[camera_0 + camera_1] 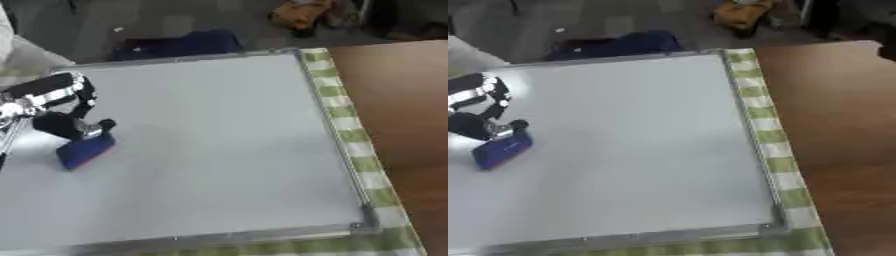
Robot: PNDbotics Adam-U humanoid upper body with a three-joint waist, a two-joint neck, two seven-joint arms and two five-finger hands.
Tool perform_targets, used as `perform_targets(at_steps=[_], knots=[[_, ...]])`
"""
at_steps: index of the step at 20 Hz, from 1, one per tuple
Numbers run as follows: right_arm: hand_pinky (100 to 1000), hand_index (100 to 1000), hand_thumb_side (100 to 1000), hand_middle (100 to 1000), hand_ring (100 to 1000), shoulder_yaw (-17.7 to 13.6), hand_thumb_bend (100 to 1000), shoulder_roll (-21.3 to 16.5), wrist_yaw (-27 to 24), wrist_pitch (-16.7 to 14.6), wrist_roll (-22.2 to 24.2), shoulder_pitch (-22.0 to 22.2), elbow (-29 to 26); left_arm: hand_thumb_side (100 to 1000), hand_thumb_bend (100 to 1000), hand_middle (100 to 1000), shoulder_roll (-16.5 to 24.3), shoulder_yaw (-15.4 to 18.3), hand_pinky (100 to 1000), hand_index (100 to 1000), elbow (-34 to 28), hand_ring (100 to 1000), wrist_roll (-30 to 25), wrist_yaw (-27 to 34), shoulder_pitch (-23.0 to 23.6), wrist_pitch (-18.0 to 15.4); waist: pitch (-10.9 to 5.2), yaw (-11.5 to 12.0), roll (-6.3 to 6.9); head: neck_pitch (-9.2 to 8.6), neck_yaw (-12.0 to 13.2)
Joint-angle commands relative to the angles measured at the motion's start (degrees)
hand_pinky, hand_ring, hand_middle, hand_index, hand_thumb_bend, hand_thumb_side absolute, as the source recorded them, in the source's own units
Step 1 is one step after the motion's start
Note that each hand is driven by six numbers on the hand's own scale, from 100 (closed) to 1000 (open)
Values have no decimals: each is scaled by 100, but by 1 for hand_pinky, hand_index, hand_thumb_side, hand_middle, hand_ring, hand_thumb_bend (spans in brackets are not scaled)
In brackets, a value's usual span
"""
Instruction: Wipe the whiteboard clean with a brush.
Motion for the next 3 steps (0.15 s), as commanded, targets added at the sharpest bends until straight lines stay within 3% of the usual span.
perform_targets(at_steps=[1,3], knots=[[690,541,980,477,583,-56,100,-93,-42,7,-1,-31,-81,603,386,445,341,131,630,159,-434,542,-1327,-150,-47,-1649,-149,15,-11,-53,-38],[690,541,981,476,583,-55,100,-93,-40,12,3,-32,-81,617,425,564,410,136,659,150,-561,630,-1025,-398,1,-1608,-150,17,-10,-69,-55]])
